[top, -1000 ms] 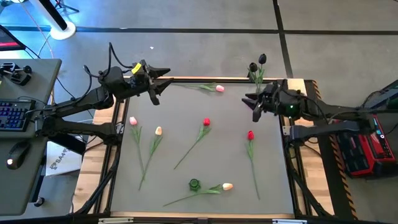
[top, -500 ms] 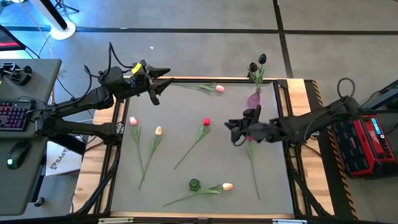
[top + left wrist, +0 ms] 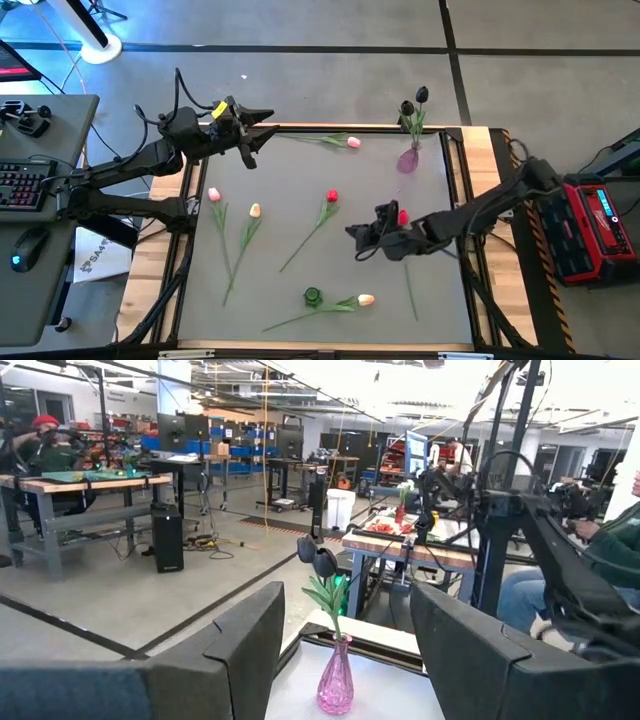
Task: Sort flowers into vase by color
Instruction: Put the right white flower into the violet vase
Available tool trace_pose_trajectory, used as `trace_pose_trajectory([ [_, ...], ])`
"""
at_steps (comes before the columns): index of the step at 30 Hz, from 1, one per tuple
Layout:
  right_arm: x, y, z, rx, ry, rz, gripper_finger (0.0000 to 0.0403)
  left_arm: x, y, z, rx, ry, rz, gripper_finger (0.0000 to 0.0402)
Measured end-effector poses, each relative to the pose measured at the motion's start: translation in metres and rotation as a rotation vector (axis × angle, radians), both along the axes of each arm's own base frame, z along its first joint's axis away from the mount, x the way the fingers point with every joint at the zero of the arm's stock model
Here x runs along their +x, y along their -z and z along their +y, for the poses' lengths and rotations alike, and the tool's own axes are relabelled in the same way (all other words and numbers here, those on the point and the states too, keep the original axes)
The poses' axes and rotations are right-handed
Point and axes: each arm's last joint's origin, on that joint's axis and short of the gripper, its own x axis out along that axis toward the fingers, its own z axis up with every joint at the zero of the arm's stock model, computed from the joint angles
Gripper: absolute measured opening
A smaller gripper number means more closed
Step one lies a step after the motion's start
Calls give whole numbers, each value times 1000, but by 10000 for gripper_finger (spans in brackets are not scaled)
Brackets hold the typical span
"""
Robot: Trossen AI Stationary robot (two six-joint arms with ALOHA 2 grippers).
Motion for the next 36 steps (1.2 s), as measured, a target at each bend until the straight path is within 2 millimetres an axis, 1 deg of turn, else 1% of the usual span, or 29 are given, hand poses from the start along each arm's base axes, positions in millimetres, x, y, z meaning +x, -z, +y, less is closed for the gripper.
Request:
trace_pose_trajectory([
  [4,12,16,9,115,-12,20,138,0,0,0,0,0,0,206],
  [8,23,26,18,283,-36,60,138,0,0,0,0,-1,0,206],
  [12,30,31,26,533,-25,90,138,0,0,0,0,0,0,206],
  [15,33,29,35,809,22,96,138,0,0,0,0,0,-1,206],
  [17,32,27,44,928,65,90,138,0,0,0,0,0,0,206],
  [20,27,24,56,1003,116,68,138,0,0,0,0,0,0,206],
  [23,23,24,63,1060,104,110,138,0,0,0,-1,0,0,206],
  [26,23,24,64,1109,71,166,138,0,0,0,0,0,-1,206],
  [33,25,26,61,1132,108,164,138,0,0,0,0,0,0,206],
  [36,27,31,66,1155,111,211,138,0,0,0,0,-1,-1,206],
])
